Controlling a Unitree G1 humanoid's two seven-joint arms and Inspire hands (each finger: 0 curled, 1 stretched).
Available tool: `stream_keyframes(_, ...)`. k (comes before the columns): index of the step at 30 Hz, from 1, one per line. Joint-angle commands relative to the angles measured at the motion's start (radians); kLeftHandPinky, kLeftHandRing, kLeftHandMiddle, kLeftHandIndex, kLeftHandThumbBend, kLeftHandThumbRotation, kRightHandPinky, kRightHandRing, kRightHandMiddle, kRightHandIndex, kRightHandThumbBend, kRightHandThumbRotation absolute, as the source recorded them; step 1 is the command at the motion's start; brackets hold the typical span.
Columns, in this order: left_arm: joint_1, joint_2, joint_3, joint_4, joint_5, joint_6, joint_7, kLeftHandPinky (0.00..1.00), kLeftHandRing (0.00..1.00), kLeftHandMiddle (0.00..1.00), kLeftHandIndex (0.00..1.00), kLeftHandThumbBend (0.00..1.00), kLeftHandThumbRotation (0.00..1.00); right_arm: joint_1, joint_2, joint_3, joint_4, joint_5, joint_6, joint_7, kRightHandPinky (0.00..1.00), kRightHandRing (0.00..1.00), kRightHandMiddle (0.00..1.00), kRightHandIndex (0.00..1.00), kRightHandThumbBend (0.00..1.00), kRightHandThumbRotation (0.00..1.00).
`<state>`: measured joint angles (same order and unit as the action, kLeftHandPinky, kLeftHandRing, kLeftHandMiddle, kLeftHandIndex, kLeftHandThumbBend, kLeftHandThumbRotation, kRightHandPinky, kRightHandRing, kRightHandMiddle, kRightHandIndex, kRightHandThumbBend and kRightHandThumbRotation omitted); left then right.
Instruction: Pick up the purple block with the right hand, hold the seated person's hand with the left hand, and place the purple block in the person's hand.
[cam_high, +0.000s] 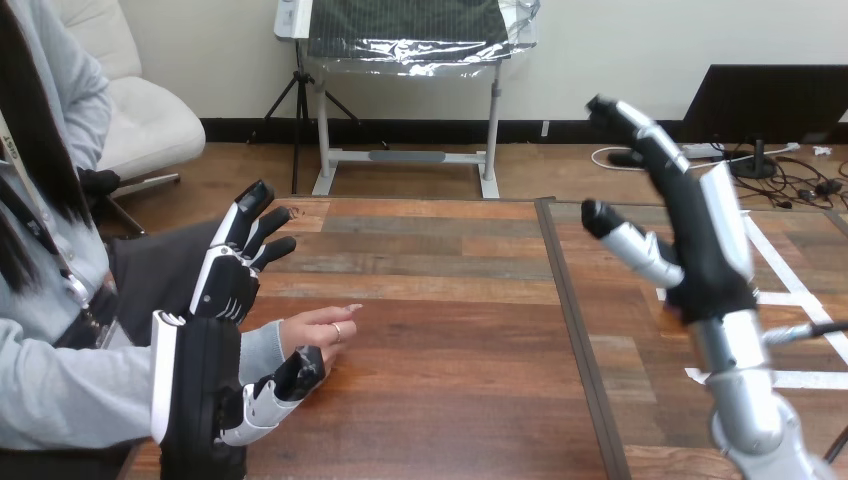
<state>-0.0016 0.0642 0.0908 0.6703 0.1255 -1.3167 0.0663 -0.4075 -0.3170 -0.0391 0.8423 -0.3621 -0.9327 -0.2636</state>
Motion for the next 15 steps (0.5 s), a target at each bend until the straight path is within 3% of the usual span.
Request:
stream_keyframes(1,-0.048,0.001,-0.014,-0.002,-0.016,-0.011,-0.009,0.80,0.87,0.92,0.90,1.00,0.80,-0.096,-0.046,-0.012,0.001,0.002,0.034,-0.018,0.79,0.86,0.86,0.86,1.00,0.93)
stream_keyframes(11,-0.048,-0.004,-0.015,-0.005,-0.022,-0.008,-0.015,0.80,0.87,0.92,0.90,1.00,0.80,-0.157,-0.088,-0.009,0.098,0.014,0.073,-0.023,0.82,0.89,0.88,0.87,1.00,0.91)
stream_keyframes(15,-0.051,-0.003,-0.014,0.003,-0.021,-0.016,-0.020,0.80,0.88,0.92,0.90,1.00,0.80,-0.207,-0.121,0.003,0.173,-0.009,0.109,-0.054,0.82,0.88,0.87,0.88,1.00,0.91)
